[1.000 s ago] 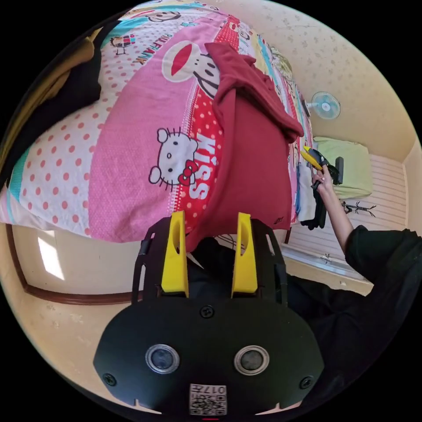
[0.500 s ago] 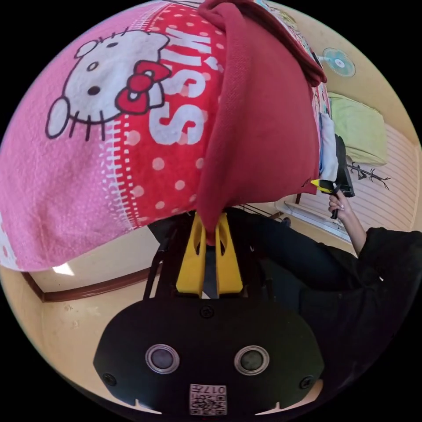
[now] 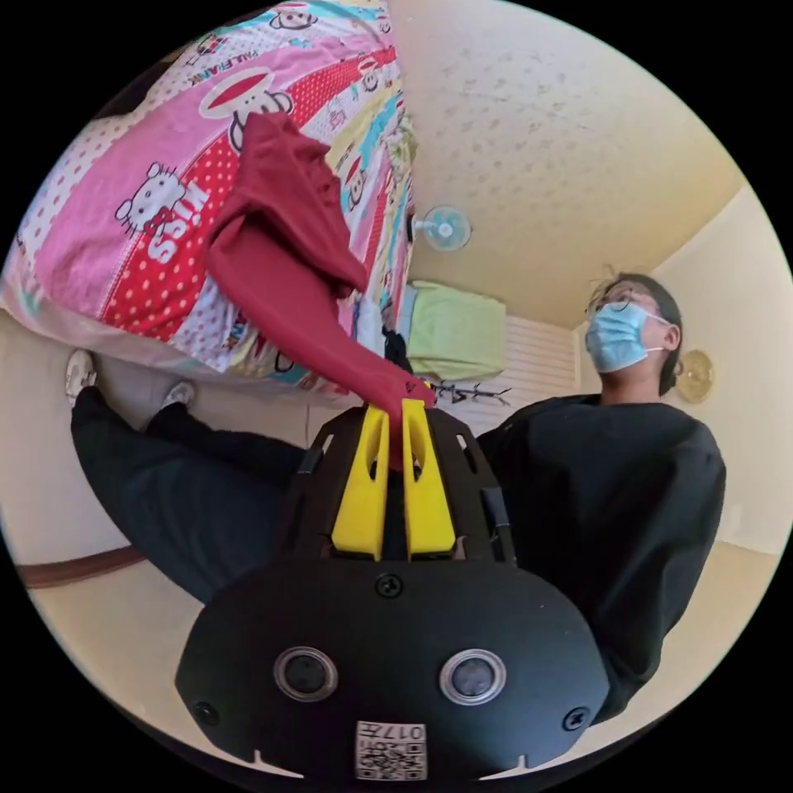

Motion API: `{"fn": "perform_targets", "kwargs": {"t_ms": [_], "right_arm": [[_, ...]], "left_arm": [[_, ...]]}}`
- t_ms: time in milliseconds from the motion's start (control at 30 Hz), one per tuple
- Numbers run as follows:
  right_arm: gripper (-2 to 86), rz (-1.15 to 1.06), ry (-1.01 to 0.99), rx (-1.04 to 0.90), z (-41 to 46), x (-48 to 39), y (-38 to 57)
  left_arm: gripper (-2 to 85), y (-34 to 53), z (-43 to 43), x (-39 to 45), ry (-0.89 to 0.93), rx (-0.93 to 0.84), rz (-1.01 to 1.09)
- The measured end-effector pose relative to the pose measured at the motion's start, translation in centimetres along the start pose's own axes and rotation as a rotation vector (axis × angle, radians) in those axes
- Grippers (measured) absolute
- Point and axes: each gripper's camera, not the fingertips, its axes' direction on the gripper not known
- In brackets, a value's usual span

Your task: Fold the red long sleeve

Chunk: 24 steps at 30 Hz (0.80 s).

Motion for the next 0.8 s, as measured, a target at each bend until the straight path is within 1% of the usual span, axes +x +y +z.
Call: {"fn": "perform_targets", "kwargs": {"t_ms": [33,100,133,200,233,300,333,367,400,433,500,533,600,633,667,700,733,767,800], "right_arm": [[2.5,-0.032,-0.005,0.008,0.1,-0.1,-1.8],[2.6,-0.152,0.016,0.042,1.1,-0.4,-10.2],[2.7,-0.179,0.03,0.05,1.4,-0.3,-12.4],[3.4,-0.189,0.118,0.072,2.6,1.2,-21.1],[3.6,-0.178,0.148,0.078,2.9,1.7,-23.1],[5.8,-0.108,0.355,0.1,5.1,3.3,-28.4],[6.7,-0.089,0.423,0.112,5.7,3.3,-29.1],[7.8,-0.096,0.549,0.133,7.3,2.7,-29.6],[8.3,-0.145,0.66,0.131,9.4,1.5,-29.3],[8.4,-0.168,0.725,0.134,10.5,0.9,-28.9],[8.5,-0.275,0.978,0.128,15.9,-0.6,-26.0],[8.5,-0.314,1.03,0.119,17.5,-0.7,-25.1],[7.8,-0.411,1.181,0.022,22.9,1.0,-22.5],[7.4,-0.407,1.225,-0.01,24.0,2.1,-22.2],[6.1,-0.357,1.341,-0.083,25.6,5.2,-22.0],[4.3,-0.27,1.5,-0.172,26.7,9.1,-22.2],[3.7,-0.247,1.535,-0.216,27.2,10.7,-22.3],[2.5,-0.227,1.554,-0.205,27.8,11.6,-22.2],[2.1,-0.236,1.564,-0.125,28.6,10.4,-21.9]], "left_arm": [[0.3,-1.6,0.1,-0.1,0.02,0.032,0.032],[0.7,-9.1,0.5,-1.0,0.051,0.115,0.125],[0.8,-11.1,0.6,-1.3,0.046,0.141,0.138],[2.3,-19.0,1.2,-3.8,-0.051,0.204,0.141],[3.0,-20.8,1.4,-4.8,-0.095,0.215,0.124],[8.4,-25.3,1.5,-8.1,-0.218,0.293,0.034],[9.5,-25.8,1.5,-8.6,-0.246,0.311,0.015],[11.8,-26.2,1.6,-8.8,-0.303,0.336,0.011],[12.8,-26.1,2.2,-8.4,-0.366,0.329,0.039],[13.3,-25.8,2.6,-8.2,-0.408,0.315,0.053],[14.8,-23.6,5.2,-7.9,-0.636,0.242,0.058],[15.2,-22.8,5.9,-8.0,-0.687,0.229,0.054],[16.3,-19.5,8.1,-9.2,-0.837,0.2,0.01],[16.5,-18.6,8.5,-9.8,-0.861,0.196,-0.011],[16.9,-17.2,9.3,-11.3,-0.876,0.18,-0.069],[17.8,-16.0,9.9,-13.3,-0.846,0.165,-0.144],[18.3,-15.5,10.0,-14.2,-0.821,0.163,-0.18],[18.9,-14.4,10.3,-16.0,-0.758,0.183,-0.245],[19.2,-13.4,10.5,-17.2,-0.688,0.224,-0.276]]}}
